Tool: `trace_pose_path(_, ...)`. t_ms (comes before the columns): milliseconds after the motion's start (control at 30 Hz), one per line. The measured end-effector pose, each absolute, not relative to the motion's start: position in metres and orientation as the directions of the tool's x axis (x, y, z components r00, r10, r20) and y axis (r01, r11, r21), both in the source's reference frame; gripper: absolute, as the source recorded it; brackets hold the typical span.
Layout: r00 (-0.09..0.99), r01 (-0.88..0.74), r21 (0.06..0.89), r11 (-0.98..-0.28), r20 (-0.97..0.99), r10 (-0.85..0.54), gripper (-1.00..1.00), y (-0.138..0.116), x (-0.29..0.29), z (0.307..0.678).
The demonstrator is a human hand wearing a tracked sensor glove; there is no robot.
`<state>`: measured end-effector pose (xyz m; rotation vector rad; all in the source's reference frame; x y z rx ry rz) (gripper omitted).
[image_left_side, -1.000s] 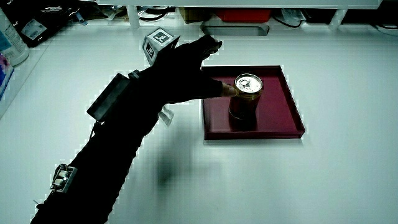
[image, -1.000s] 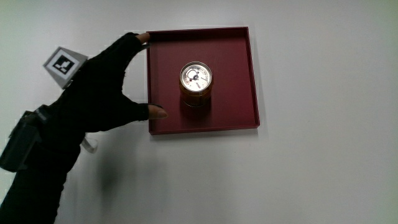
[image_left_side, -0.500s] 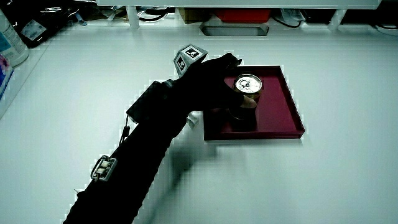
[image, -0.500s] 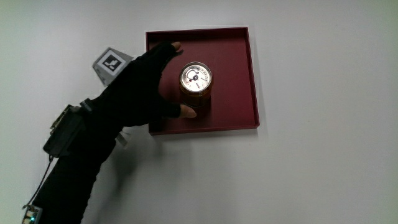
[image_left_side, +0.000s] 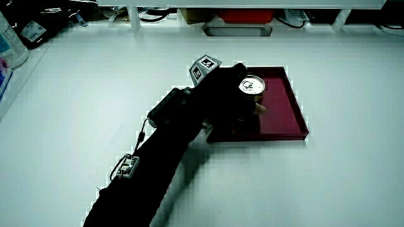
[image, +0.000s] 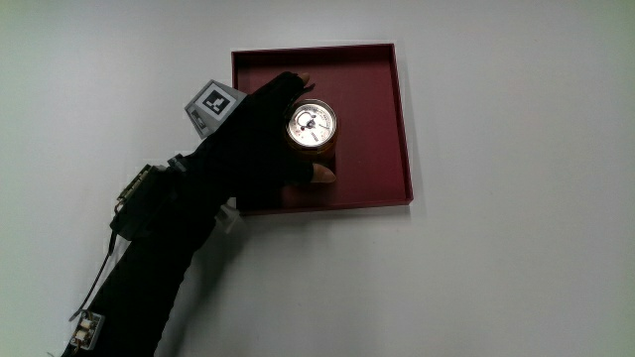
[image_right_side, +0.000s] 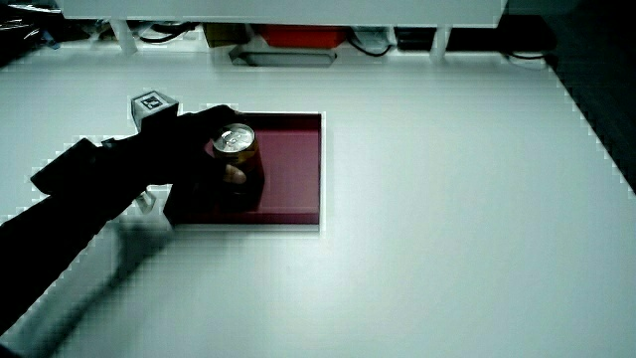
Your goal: Pick red bull from plate
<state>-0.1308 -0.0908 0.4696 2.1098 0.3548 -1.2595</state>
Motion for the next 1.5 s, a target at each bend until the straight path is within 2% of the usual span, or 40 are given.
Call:
trace_pose_path(100,0.496,0.532,0.376,-0.758,-0.865,-0.081,0.0,-0.092,-0.13,0.472)
trace_pose_path(167,0.51,0.526,0.397,-0.752,-0.855,-0.095,0.06,-0.091,-0.129,0.47)
trace_pose_path(400,0.507,0.525,0.389,-0.757,-0.857,-0.089,0.26,-0.091,-0.129,0.471)
trace_pose_path(633,0.495,0.503,0.343,-0.793,-0.867,-0.061,0.47,-0.091,-0.132,0.472)
trace_pose_path(933,0.495,0.472,0.348,-0.81,-0.865,-0.082,0.74,-0.09,-0.134,0.474)
trace_pose_path(1233,0.503,0.432,0.297,-0.852,-0.863,-0.045,1.0,-0.085,-0.135,0.47)
trace_pose_path(1333,0.503,0.421,0.296,-0.857,-0.863,-0.051,1.0,-0.085,-0.138,0.463)
trace_pose_path(1433,0.45,0.431,0.251,-0.866,-0.892,-0.035,1.0,-0.086,-0.142,0.456)
trace_pose_path(1467,0.484,0.416,0.263,-0.871,-0.874,-0.032,1.0,-0.085,-0.144,0.45)
trace_pose_path(1500,0.461,0.421,0.232,-0.877,-0.887,-0.013,1.0,-0.086,-0.146,0.447)
